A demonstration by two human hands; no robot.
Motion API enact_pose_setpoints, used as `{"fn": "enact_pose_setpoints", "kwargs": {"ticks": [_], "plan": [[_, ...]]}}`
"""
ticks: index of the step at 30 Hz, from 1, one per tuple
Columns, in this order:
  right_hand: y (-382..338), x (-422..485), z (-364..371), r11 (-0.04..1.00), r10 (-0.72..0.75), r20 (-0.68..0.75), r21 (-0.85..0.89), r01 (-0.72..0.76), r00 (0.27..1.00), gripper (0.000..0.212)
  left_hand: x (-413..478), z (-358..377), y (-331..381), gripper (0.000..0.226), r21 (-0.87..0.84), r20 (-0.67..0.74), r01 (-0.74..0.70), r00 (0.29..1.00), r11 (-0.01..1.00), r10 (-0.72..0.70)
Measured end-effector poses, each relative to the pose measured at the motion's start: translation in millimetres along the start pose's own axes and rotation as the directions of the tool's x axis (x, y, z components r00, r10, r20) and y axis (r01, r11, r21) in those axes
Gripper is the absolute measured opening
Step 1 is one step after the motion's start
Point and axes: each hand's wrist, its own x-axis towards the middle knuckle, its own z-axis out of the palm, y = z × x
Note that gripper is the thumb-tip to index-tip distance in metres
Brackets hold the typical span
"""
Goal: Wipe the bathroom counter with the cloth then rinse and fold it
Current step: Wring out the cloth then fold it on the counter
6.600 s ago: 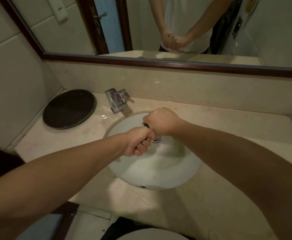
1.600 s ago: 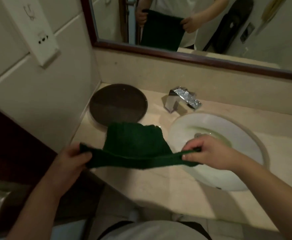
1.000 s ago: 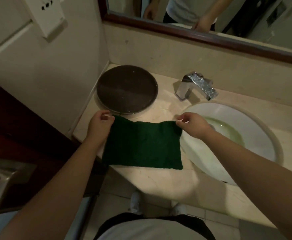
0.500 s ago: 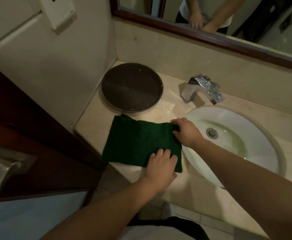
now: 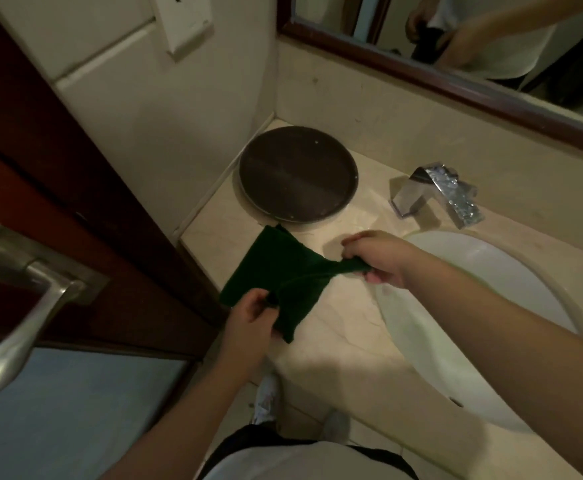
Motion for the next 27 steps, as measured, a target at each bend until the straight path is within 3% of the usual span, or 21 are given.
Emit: {"fn": "enact_pose_setpoints", "kwargs": {"ticks": [4, 6, 8, 10, 12, 14, 17, 21, 24, 25, 27], "plan": [[-48.4, 11.8, 43.0, 0.958, -0.031, 0.103, 0.288, 0.000, 0.994, 0.017, 18.0, -23.7, 9.1, 0.021, -0.214, -0.132, 0.145, 0.976, 0.966, -0.175], [-61.9, 20.0, 58.3, 0.916, -0.044, 0.128, 0.400, -0.011, 0.991, 0.026, 25.6, -35.2, 9.3, 0.020, -0.159, -0.174, 0.189, 0.961, 0.969, -0.216], [-64.4, 27.9, 68.9, 0.964, -0.069, 0.080, 0.264, 0.045, 0.994, 0.021, 28.8, -47.4, 7.8, 0.014, 0.069, -0.287, 0.206, 0.941, 0.976, -0.178], [-55.8, 37.5, 71.0, 0.988, -0.157, -0.043, 0.003, 0.157, 0.987, 0.013, 30.1, -54.2, 4.8, 0.019, 0.249, -0.391, 0.195, 0.917, 0.949, -0.085], [-40.2, 51.0, 66.0, 0.935, -0.250, -0.150, -0.293, 0.199, 0.956, 0.019, 33.7, -54.8, 0.4, 0.044, 0.255, -0.419, 0.208, 0.904, 0.944, -0.086], [-25.8, 57.0, 63.7, 0.859, -0.266, -0.173, -0.490, 0.151, 0.948, 0.041, 37.9, -49.3, -1.3, 0.065, 0.165, -0.366, 0.253, 0.913, 0.953, -0.179], [-10.4, 61.1, 67.7, 0.799, -0.317, -0.161, -0.576, 0.172, 0.935, 0.058, 42.4, -38.1, -6.1, 0.070, 0.135, -0.331, 0.271, 0.919, 0.953, -0.215], [2.4, 58.7, 81.7, 0.762, -0.349, -0.052, -0.597, 0.251, 0.936, 0.037, 42.0, -38.9, -14.6, 0.058, 0.177, -0.371, 0.270, 0.909, 0.946, -0.190], [5.6, 52.4, 84.1, 0.802, -0.278, 0.048, -0.538, 0.259, 0.959, 0.027, 34.8, -42.5, -11.9, 0.045, 0.125, -0.330, 0.215, 0.930, 0.968, -0.164], [4.2, 49.2, 82.9, 0.857, -0.250, 0.071, -0.448, 0.255, 0.966, 0.027, 32.5, -43.1, -8.5, 0.044, 0.081, -0.306, 0.181, 0.940, 0.980, -0.148], [0.4, 40.6, 77.4, 0.971, -0.198, 0.114, -0.109, 0.210, 0.974, 0.027, 29.9, -44.5, 3.2, 0.043, -0.032, -0.259, 0.116, 0.958, 0.993, -0.121]]}}
